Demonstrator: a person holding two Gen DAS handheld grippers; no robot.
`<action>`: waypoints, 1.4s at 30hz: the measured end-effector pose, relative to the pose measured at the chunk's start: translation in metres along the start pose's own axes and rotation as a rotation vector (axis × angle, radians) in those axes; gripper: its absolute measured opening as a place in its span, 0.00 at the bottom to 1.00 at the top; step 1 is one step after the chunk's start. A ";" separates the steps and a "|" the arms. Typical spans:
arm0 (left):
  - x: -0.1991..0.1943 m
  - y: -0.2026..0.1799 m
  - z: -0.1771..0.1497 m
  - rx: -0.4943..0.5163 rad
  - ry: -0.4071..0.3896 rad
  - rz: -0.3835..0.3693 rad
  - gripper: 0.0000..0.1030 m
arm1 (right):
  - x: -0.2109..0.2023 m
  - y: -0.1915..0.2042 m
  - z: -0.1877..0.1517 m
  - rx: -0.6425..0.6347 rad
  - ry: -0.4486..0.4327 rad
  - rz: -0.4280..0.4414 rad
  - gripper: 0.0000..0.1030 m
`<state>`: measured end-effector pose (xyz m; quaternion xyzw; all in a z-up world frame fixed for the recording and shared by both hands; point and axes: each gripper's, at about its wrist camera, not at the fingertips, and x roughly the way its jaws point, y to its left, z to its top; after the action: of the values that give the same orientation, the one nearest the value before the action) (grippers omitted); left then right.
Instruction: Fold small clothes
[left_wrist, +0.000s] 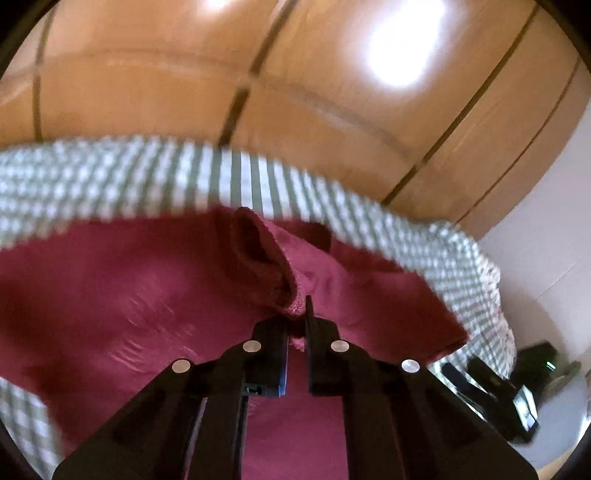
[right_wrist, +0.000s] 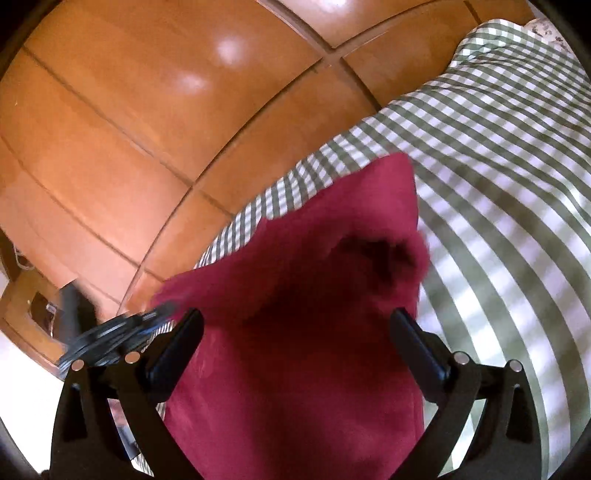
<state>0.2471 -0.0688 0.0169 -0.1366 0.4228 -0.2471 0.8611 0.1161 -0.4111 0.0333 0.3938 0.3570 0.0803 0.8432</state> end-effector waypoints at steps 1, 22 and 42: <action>-0.015 0.004 0.002 0.009 -0.023 -0.003 0.06 | 0.002 -0.001 0.001 0.005 -0.002 0.001 0.98; -0.017 0.066 -0.040 0.045 -0.025 0.227 0.06 | 0.049 0.074 -0.014 -0.334 0.148 -0.258 0.98; 0.062 0.063 -0.037 0.133 0.019 0.500 0.54 | 0.091 0.054 -0.047 -0.454 0.107 -0.425 0.98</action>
<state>0.2693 -0.0507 -0.0745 0.0316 0.4345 -0.0552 0.8984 0.1594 -0.3078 0.0025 0.1074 0.4484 0.0004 0.8874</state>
